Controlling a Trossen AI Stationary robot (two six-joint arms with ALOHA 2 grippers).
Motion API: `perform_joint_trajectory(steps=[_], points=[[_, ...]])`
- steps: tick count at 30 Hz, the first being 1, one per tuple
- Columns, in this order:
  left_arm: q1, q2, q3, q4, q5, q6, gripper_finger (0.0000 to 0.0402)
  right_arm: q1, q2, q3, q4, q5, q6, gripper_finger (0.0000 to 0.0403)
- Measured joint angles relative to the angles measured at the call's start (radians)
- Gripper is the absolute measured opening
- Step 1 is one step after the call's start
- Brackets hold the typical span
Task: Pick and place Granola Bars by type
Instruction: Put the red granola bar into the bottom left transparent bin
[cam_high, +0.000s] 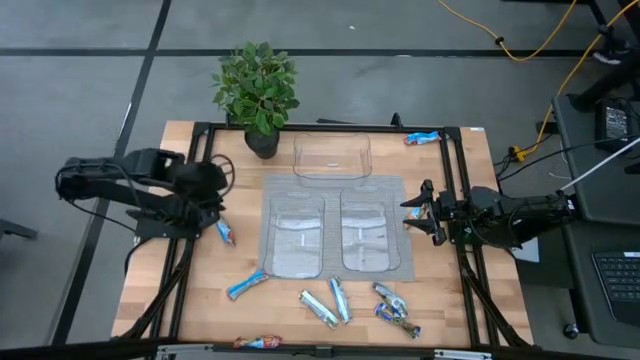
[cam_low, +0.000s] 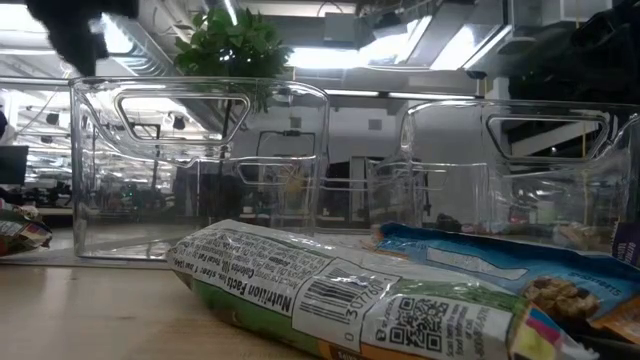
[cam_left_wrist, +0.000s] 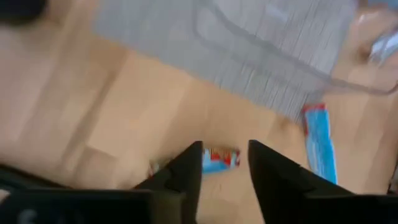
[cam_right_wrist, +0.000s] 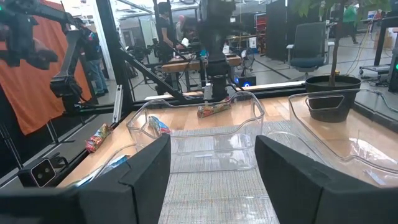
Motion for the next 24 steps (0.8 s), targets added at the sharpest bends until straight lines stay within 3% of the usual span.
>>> perform_joint_trajectory(steps=[10,18,24], points=[[0.0,0.007,-0.221,0.056,0.036,0.037,0.0281,0.0,0.0,0.0,0.0,0.0,0.0,0.0236],[0.0,0.108,-0.278,0.179,0.06,0.118,0.0299,0.0,0.0,0.0,0.0,0.0,0.002,0.0236],[-0.04,0.252,-0.287,0.312,0.036,0.002,0.0299,0.0,0.0,0.0,0.0,0.0,0.001,0.0236]])
